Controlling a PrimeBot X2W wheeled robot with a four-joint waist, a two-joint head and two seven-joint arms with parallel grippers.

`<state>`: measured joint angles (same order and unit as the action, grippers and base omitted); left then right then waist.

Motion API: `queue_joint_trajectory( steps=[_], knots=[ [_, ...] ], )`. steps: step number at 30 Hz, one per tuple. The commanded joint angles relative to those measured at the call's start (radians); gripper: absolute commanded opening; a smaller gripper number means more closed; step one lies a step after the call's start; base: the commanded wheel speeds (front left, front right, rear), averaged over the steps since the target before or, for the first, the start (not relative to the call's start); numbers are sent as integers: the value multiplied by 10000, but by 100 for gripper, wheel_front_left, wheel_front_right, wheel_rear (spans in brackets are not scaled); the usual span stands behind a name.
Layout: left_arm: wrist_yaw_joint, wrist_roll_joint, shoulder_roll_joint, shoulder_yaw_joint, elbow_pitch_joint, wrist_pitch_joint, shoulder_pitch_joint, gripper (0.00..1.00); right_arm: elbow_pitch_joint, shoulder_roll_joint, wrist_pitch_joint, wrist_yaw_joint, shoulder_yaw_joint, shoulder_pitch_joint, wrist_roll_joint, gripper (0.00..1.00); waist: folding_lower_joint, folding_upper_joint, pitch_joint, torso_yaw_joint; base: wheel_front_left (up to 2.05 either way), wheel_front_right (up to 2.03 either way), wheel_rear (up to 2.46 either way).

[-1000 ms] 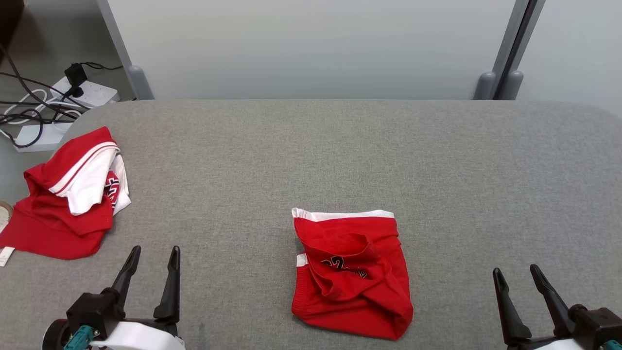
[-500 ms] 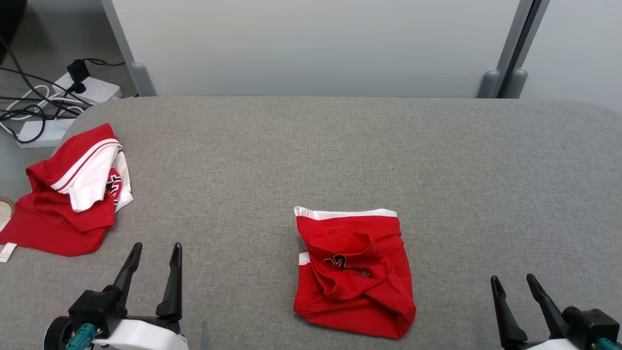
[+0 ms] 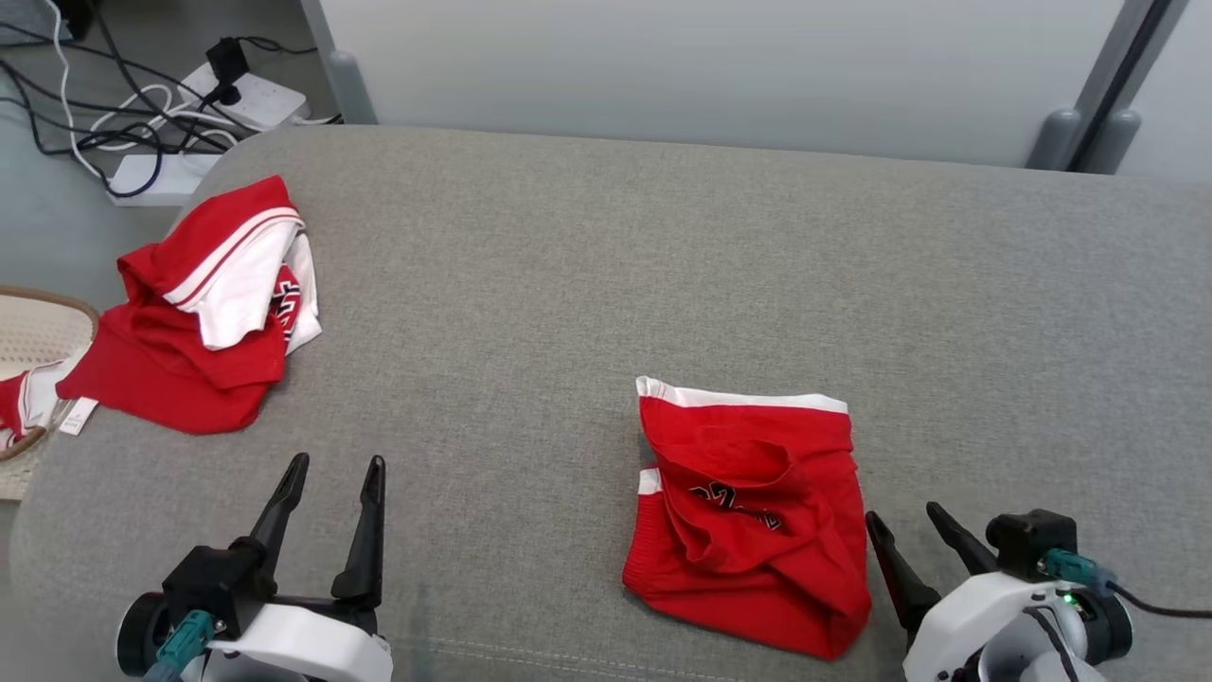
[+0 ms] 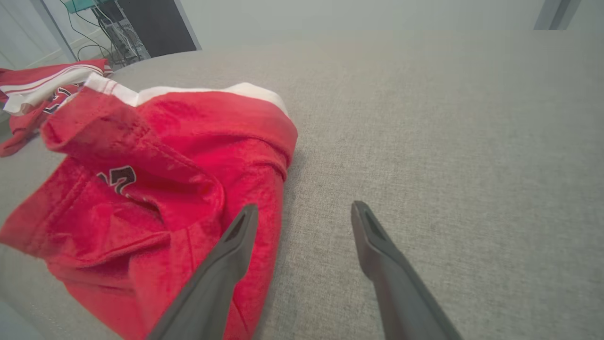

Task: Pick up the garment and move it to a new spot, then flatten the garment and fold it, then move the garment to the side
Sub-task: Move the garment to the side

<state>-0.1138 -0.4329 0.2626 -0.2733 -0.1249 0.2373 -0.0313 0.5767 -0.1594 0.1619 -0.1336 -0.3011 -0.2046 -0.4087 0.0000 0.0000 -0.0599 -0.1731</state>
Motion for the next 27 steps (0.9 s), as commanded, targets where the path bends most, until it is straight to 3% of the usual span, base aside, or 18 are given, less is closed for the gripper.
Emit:
queue_joint_trajectory(
  steps=[1,12,13,14,15,19,27],
  knots=[
    [77,-19,94,365,99,108,-609,100,248,-187,-113,29,-533,-610,-275,100,0,0,-183,-232,0,0,0],
    [240,-7,-67,471,-186,210,-828,100,1434,-233,-842,29,-2106,-1791,-1903,100,0,0,-444,-586,0,0,0],
    [256,-3,-94,476,-221,215,-841,100,1453,-239,-904,29,-2232,-1856,-2131,55,0,0,-430,-604,0,0,0],
    [276,-10,-128,487,-253,220,-851,100,1436,-266,-876,29,-2306,-1930,-2357,40,0,0,-417,-621,0,0,0],
    [295,-7,-153,494,-281,224,-860,100,1395,-323,-847,29,-2406,-2002,-2518,0,0,0,-413,-633,0,0,0],
    [347,25,-259,555,-357,235,-862,100,893,-761,-522,29,-2826,-2278,-2823,0,0,0,-396,-578,0,0,0],
    [479,182,-448,847,-273,242,-778,100,-906,-2227,106,29,-3545,-2753,-1483,0,0,0,-394,187,0,0,0]
  ],
)
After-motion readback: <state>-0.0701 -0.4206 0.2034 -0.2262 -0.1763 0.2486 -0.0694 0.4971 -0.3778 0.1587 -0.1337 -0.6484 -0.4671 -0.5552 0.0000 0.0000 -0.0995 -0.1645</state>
